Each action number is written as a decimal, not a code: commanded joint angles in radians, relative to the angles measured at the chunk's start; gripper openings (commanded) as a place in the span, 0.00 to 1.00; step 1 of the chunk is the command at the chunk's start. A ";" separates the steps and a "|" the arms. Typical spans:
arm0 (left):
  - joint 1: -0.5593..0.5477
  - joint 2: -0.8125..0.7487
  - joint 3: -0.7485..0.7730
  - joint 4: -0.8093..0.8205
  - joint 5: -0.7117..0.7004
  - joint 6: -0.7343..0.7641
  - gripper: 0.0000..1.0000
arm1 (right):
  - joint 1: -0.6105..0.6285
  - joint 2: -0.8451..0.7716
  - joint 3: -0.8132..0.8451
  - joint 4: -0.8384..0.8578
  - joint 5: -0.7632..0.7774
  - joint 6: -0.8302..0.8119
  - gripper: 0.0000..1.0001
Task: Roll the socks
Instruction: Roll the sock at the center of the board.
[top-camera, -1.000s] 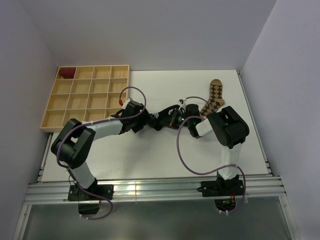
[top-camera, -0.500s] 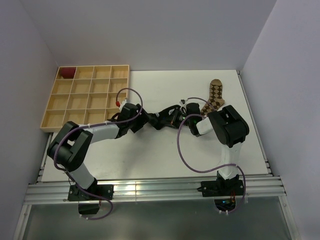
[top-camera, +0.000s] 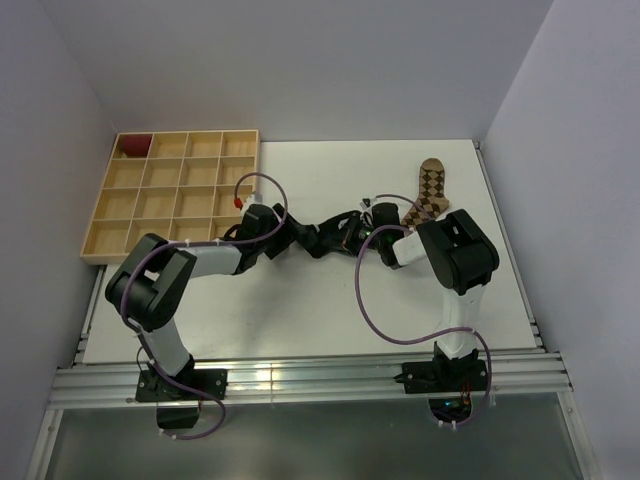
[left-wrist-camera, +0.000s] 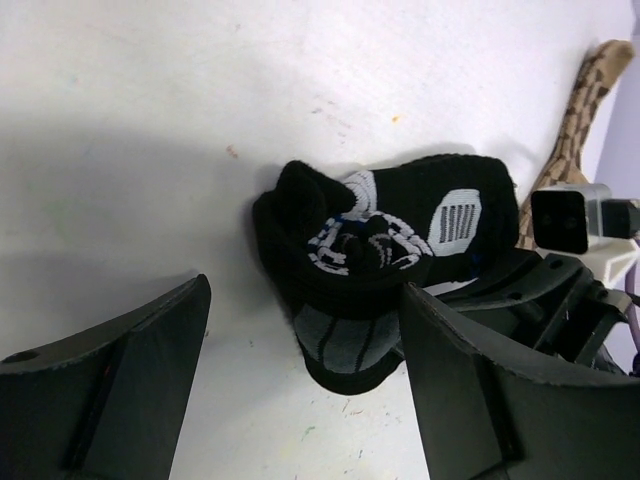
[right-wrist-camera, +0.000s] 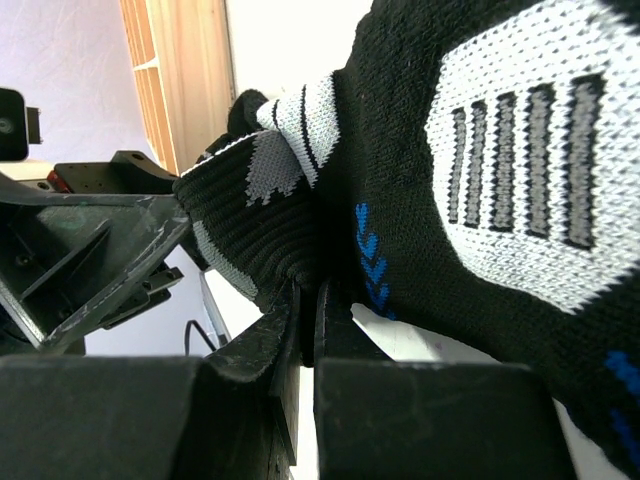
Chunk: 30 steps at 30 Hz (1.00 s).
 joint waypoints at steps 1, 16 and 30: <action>0.001 0.006 -0.026 0.137 0.040 0.039 0.82 | -0.009 0.015 0.000 -0.137 0.080 -0.029 0.00; 0.038 0.052 -0.030 0.244 0.118 0.169 0.79 | -0.010 0.009 0.010 -0.151 0.064 -0.024 0.00; 0.036 0.180 0.008 0.199 0.141 0.205 0.64 | -0.009 0.003 0.053 -0.223 0.055 -0.084 0.00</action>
